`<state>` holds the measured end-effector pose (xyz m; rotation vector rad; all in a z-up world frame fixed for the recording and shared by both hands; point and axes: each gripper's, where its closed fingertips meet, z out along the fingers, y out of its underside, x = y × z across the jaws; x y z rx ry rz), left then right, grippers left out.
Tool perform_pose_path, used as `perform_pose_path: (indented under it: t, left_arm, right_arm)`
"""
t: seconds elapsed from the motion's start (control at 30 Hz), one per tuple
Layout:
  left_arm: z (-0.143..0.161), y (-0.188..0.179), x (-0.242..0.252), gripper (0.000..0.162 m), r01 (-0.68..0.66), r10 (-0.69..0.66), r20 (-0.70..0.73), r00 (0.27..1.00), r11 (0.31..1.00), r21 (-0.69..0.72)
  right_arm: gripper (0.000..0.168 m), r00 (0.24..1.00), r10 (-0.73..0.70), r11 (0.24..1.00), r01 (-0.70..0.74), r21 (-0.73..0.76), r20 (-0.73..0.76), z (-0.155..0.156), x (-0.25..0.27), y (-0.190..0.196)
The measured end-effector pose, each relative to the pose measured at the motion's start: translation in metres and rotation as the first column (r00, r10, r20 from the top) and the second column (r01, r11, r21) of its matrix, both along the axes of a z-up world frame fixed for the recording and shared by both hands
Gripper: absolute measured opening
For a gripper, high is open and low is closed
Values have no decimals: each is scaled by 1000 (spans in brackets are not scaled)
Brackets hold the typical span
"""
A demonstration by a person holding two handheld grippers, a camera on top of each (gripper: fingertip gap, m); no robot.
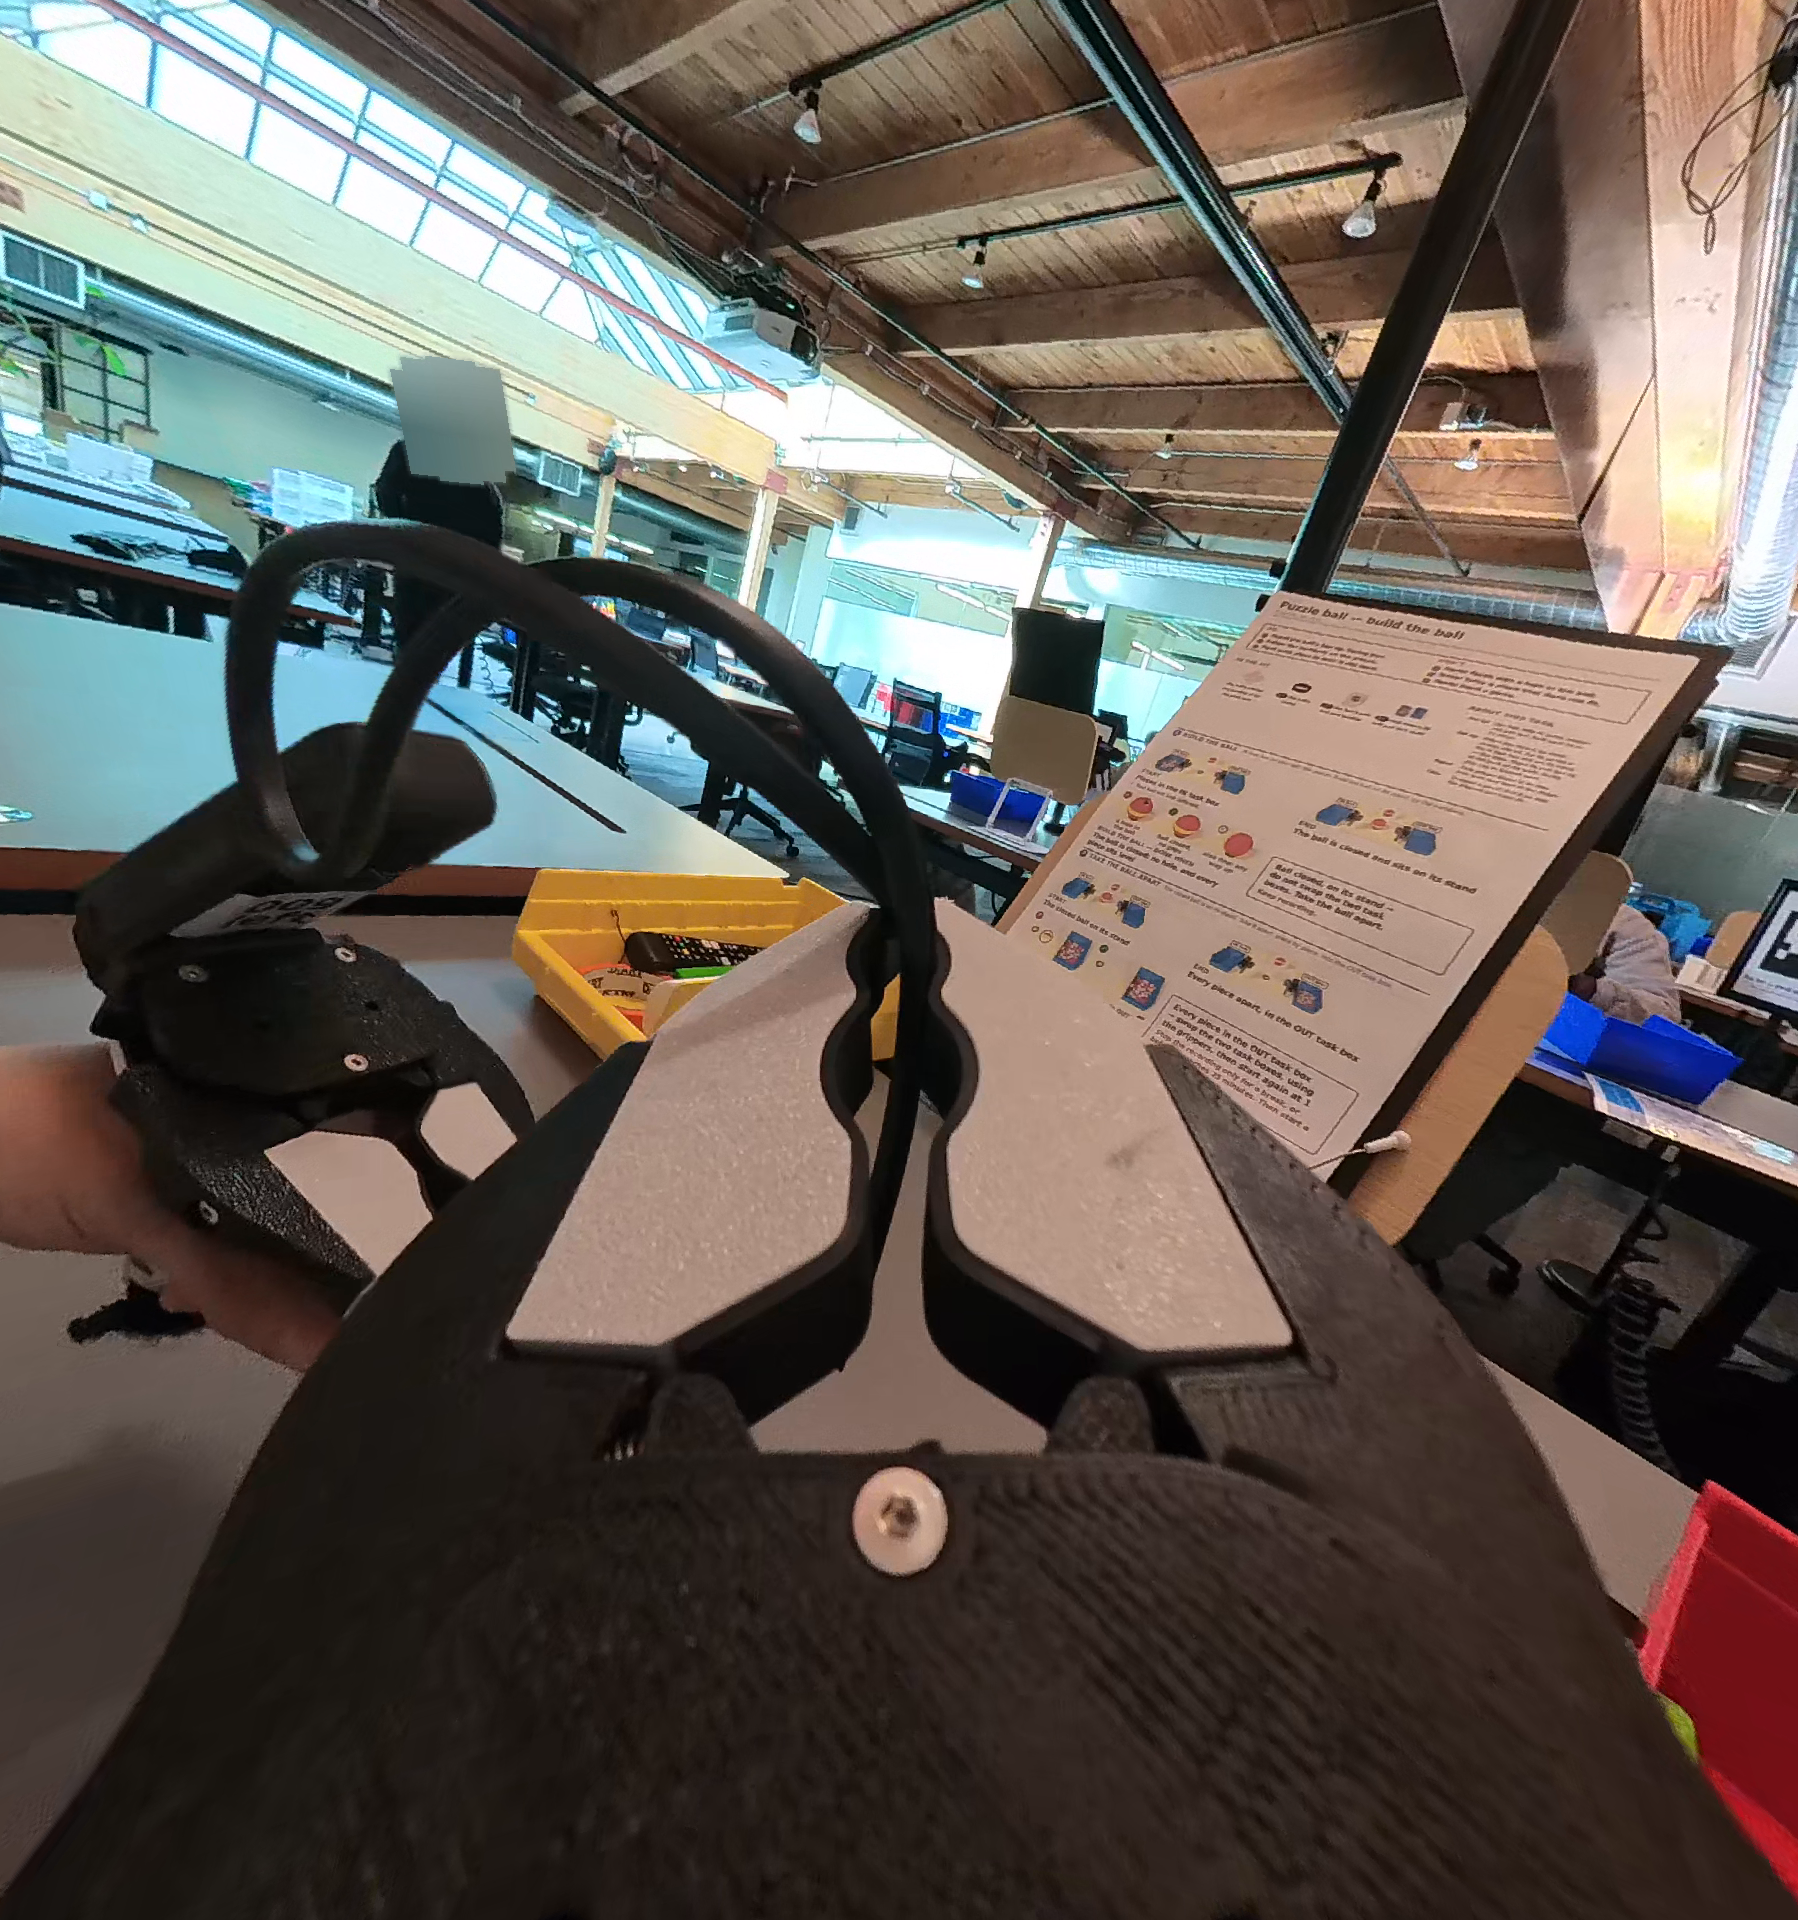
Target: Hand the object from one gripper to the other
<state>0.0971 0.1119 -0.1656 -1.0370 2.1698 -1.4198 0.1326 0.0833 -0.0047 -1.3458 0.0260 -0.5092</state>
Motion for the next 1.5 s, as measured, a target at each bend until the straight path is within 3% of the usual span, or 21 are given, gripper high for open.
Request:
perform_pose_path:
  t: [0.43,0.53,0.63,0.8,0.93,0.97,1.03,1.1,1.2,1.37,1.5]
  left_arm:
    - [-7,2,-4,4,48,-47,-13,999,997,53]
    - [6,11,2,4,-14,11,59,998,999,48]
    - [37,34,10,4,-160,151,208,966,987,26]
    - [96,72,0,4,-272,312,337,888,949,-160]
    - [126,90,-18,4,-254,341,337,878,927,-276]
    - [130,92,-22,4,-245,340,331,880,923,-297]
    - [137,93,-27,3,-219,331,311,891,913,-345]
    - [140,92,-30,4,-191,315,279,907,899,-393]
    - [143,86,-33,4,-138,275,242,930,874,-465]
    - [150,73,-39,4,-37,193,211,958,814,-579]
    - [152,63,-41,4,22,135,196,971,769,-639]
  right_arm:
    - [4,1000,-8,1000,8,2,6,1,1,-3]
    - [4,1000,-28,999,29,-20,14,-4,6,-3]
    - [6,1000,13,996,-13,-94,2,-16,5,0]
    - [41,976,192,899,-218,-380,-104,-71,-14,11]
    - [68,986,118,760,-164,-629,-115,-120,-2,2]
    - [68,991,93,760,-135,-636,-99,-122,4,1]
    - [66,996,66,831,-89,-549,-61,-106,9,9]
    - [64,983,178,901,-182,-393,-47,-78,-13,23]
    - [60,949,315,920,-311,-240,-24,-51,-52,39]
    - [56,969,180,925,-107,-364,172,-70,-51,60]
    - [55,984,121,915,-58,-399,133,-88,-41,71]
